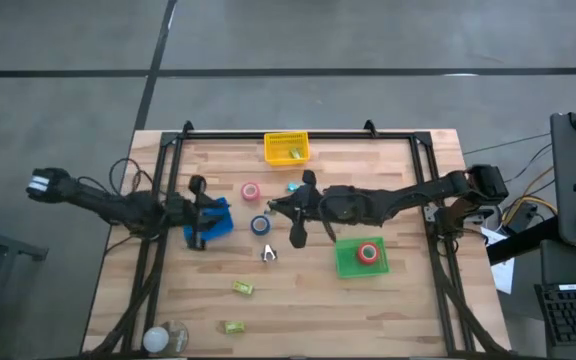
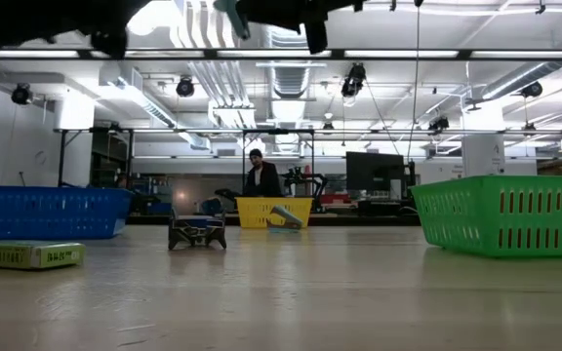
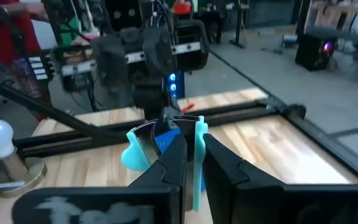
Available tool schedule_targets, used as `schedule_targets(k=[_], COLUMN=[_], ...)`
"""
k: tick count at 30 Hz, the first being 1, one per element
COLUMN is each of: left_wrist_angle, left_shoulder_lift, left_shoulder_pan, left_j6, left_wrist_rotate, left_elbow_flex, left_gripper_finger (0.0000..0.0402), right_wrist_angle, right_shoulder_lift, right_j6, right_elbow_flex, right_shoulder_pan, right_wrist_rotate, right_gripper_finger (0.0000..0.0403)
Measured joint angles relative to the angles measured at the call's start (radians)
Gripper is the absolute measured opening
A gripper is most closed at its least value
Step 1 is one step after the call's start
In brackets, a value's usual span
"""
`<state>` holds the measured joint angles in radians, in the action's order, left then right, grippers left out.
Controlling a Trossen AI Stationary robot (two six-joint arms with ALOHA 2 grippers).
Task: Pick and place Stapler, Stapler remover, tape
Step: Put the right blue staple remover into the blue bin
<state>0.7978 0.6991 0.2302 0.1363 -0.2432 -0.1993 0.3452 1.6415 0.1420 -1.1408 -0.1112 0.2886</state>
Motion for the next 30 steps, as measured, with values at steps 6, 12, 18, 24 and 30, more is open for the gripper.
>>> schedule_targets(k=[6, 12, 18, 24, 30], left_wrist_angle=[-0.031, -0.114, -0.090, -0.089, -0.076], left_shoulder_lift=[0.188, 0.269, 0.325, 0.341, 0.339], left_shoulder_pan=[0.000, 0.000, -0.001, -0.001, 0.000], left_j6=[0.106, 0.139, 0.153, 0.159, 0.168], left_wrist_rotate=[-0.001, -0.003, 0.013, 0.054, 0.095], left_elbow_flex=[-0.193, -0.282, -0.314, -0.338, -0.339], left_gripper_finger=[0.0153, 0.0151, 0.0147, 0.0144, 0.0136], right_wrist_angle=[-0.002, -0.016, -0.013, 0.012, 0.016], right_shoulder_lift=[-0.060, -0.087, -0.084, -0.084, -0.084], right_j6=[-0.084, -0.149, -0.174, -0.182, -0.187], right_elbow_flex=[0.000, 0.000, 0.000, 0.000, 0.000], right_shoulder_pan=[-0.023, -0.071, -0.084, -0.083, -0.082], right_wrist_rotate=[0.000, 0.000, 0.049, 0.063, 0.075], right_gripper_finger=[0.0029, 0.0029, 0.0029, 0.0029, 0.0029])
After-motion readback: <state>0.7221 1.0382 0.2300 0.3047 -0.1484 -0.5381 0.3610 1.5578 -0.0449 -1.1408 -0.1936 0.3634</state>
